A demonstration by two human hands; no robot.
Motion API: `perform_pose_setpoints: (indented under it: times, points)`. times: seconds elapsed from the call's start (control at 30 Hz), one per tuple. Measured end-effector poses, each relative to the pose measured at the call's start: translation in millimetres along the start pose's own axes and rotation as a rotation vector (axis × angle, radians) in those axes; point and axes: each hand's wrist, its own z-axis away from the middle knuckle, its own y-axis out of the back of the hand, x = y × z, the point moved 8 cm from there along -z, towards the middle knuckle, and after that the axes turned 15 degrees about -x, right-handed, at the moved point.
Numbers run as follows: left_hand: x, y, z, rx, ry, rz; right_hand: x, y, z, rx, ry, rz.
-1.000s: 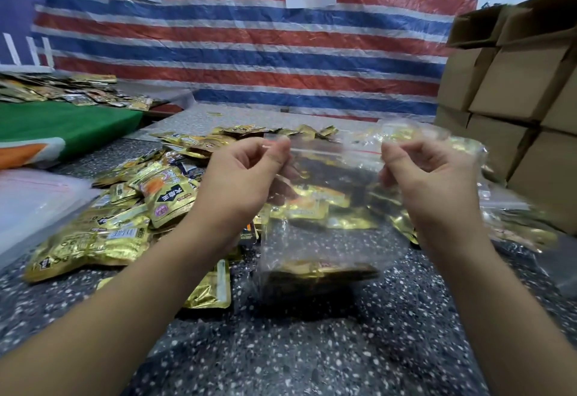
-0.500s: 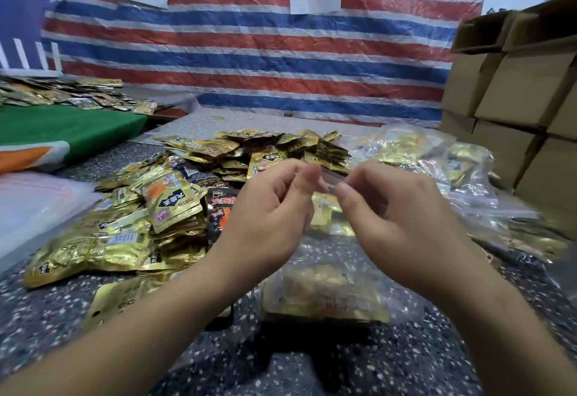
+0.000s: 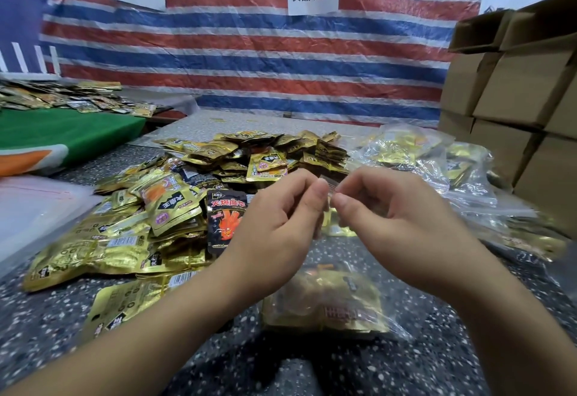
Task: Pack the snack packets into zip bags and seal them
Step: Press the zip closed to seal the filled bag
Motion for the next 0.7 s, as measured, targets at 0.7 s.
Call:
perform_pose_setpoints:
  times: [0.7]
  points:
    - [2.6, 1.6, -0.8, 0.015, -0.053, -0.108, 6.3, -2.0, -3.4, -0.022, -0.005, -0.07]
